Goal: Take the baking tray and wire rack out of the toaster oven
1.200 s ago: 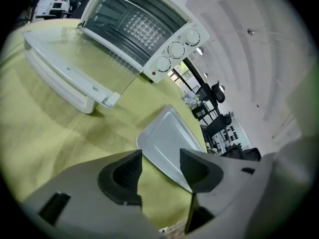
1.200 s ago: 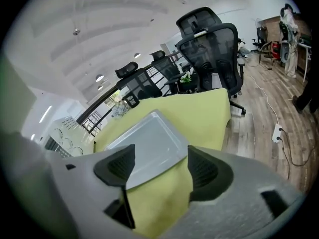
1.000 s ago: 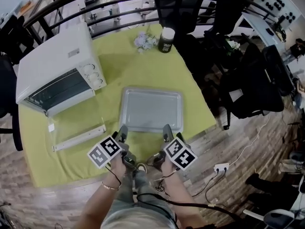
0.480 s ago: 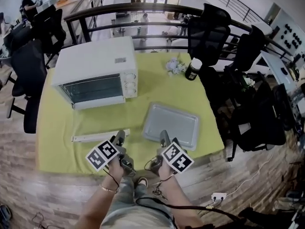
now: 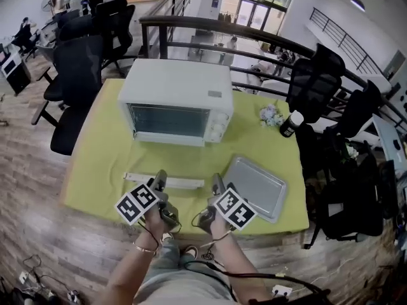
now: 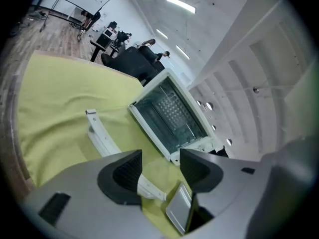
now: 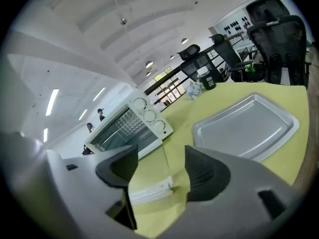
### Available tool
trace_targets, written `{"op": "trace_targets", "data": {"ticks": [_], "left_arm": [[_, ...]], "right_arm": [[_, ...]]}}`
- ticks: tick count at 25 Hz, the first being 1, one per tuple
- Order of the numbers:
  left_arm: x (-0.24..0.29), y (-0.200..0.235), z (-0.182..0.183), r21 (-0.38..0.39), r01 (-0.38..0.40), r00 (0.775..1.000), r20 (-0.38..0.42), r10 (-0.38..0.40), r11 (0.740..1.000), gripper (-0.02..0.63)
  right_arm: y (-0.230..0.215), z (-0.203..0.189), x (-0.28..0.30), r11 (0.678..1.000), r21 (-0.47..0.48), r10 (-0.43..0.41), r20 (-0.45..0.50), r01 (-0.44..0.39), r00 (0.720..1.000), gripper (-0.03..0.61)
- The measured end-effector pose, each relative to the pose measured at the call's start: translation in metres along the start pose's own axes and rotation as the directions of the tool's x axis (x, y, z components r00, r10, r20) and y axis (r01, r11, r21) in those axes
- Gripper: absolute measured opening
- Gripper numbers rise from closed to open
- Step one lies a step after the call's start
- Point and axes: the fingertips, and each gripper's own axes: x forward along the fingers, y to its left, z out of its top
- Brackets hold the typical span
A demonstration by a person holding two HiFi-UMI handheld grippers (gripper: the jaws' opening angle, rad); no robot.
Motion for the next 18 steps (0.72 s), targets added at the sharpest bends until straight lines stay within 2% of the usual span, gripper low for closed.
{"op": "trace_targets", "data": {"ticks": [8, 18], "left_arm": [[-0.010, 0.025, 0.058, -0.056, -0.003, 0.997, 0.079, 0.007, 0.998, 0.225], [0.029, 0.034, 0.107, -0.069, 0.019, 0.997, 0.075, -0.014, 0.997, 0.225]], "right_arm": [[0.069, -0.014, 0.027, 0.995, -0.047, 0.089, -0.045, -0.091, 0.995, 0.282], [0.110, -0.014, 0.078, 0.992, -0.055, 0.114, -0.059, -0.117, 0.992, 0.273]]}}
